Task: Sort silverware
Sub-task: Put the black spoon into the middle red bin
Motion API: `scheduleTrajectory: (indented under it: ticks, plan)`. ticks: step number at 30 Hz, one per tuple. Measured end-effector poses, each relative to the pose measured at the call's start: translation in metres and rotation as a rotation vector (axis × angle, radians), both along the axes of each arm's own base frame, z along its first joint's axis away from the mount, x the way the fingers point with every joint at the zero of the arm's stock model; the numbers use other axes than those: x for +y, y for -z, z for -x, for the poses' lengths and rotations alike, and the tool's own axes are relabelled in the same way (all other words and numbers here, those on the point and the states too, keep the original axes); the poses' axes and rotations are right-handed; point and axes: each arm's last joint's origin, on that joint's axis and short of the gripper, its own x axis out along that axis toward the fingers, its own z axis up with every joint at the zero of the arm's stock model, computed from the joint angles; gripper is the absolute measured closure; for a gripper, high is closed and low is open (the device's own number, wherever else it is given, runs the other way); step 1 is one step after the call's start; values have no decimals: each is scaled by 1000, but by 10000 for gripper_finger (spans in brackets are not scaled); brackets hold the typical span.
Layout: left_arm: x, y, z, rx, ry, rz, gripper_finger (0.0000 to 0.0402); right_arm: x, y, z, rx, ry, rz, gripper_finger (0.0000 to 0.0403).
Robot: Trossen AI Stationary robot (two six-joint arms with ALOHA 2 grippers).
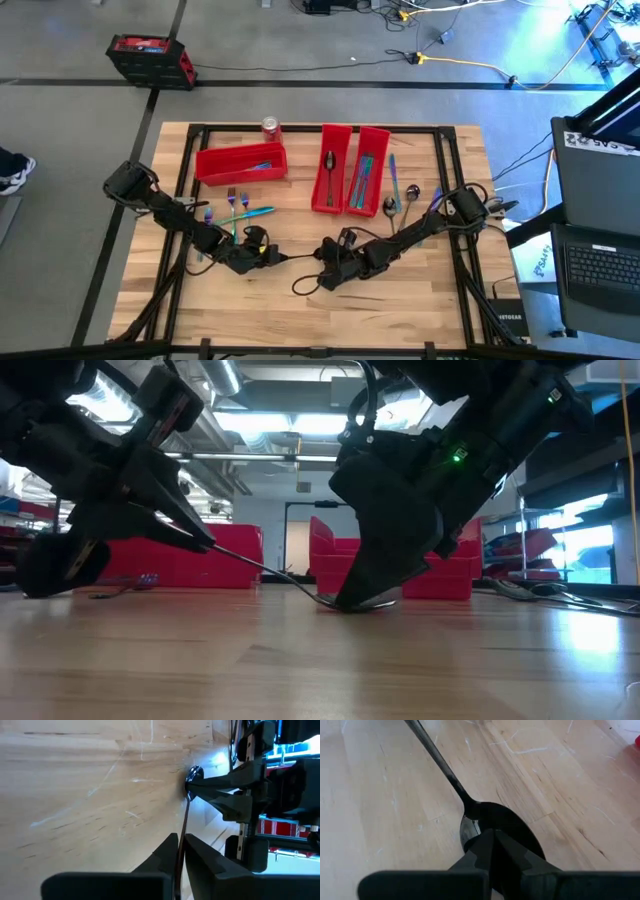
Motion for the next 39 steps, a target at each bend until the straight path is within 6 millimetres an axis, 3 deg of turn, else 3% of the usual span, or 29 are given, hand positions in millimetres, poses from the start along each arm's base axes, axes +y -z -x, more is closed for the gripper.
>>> scheduleTrajectory:
  ticks: [6,13,23,31,39]
  plan:
    - [0,-1,-1,-15,-9,-2,399,3,-6,-5,19,-29,-24,392]
    - [0,-1,-1,-15,-15,-16,401,10,-27,-17,74,-122,6,334]
    - [1,-1,-1,-20,-19,-43,402,-5,-60,-25,285,-204,143,274]
    - [-2,-16,-7,-162,23,-87,401,-24,-108,-15,337,-187,273,269]
    - [-2,-19,-7,-203,23,-103,401,-48,-181,22,157,82,428,269]
